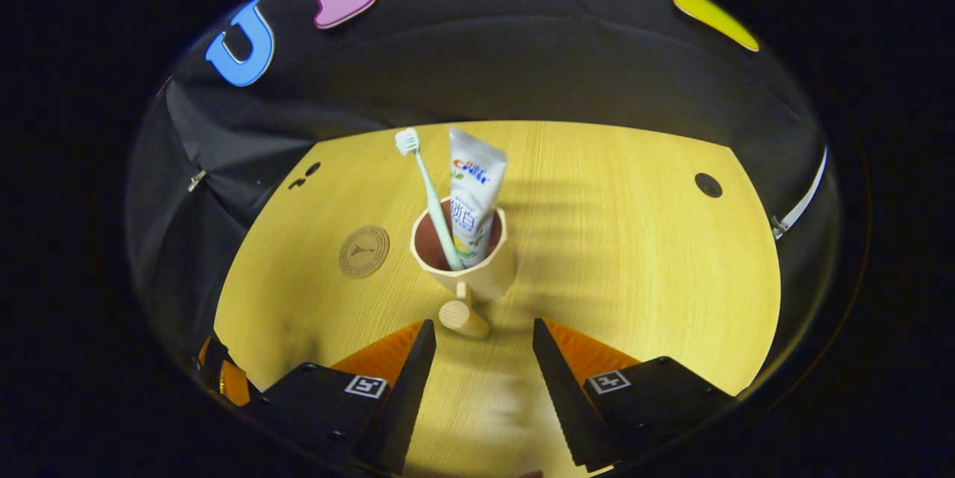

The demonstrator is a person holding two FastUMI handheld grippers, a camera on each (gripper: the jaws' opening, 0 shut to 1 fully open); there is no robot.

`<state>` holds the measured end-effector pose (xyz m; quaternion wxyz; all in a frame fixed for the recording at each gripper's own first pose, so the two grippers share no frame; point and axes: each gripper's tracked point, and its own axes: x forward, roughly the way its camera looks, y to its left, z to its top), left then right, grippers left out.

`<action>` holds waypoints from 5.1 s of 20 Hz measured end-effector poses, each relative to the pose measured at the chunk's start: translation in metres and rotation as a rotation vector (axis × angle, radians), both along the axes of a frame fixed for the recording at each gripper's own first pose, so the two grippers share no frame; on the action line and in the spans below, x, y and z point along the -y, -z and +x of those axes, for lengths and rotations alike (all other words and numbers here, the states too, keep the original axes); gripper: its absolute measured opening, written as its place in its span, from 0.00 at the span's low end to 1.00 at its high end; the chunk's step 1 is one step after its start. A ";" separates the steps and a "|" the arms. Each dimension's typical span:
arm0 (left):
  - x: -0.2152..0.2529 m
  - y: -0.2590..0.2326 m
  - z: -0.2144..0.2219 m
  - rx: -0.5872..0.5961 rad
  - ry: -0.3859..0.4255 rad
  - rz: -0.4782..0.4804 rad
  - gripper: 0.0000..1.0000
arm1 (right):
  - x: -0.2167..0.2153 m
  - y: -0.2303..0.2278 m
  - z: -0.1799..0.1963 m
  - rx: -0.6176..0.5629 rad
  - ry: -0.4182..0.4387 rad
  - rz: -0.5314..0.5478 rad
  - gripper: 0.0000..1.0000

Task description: Put the toothbrush and toothpaste on the desktop into the cup, then pick up the cup and place it on the coaster on the desktop.

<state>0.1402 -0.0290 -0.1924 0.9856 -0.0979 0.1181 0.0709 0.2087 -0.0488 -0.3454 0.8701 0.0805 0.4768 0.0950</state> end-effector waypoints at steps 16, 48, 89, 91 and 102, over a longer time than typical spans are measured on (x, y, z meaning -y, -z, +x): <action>-0.028 0.024 -0.043 -0.070 0.023 0.037 0.81 | -0.020 0.030 0.034 -0.142 -0.013 -0.171 0.43; -0.104 0.031 -0.068 -0.097 -0.089 -0.012 0.81 | -0.166 -0.007 0.052 -0.026 -0.242 -0.055 0.16; -0.124 -0.011 -0.057 -0.080 -0.083 -0.019 0.81 | -0.162 -0.088 0.035 0.276 -0.159 0.013 0.66; -0.121 -0.030 -0.053 -0.060 -0.072 -0.017 0.82 | -0.159 -0.118 0.019 0.350 -0.142 0.062 0.70; -0.074 -0.136 -0.066 0.046 0.044 -0.023 0.82 | -0.109 -0.251 -0.093 0.647 -0.095 0.095 0.94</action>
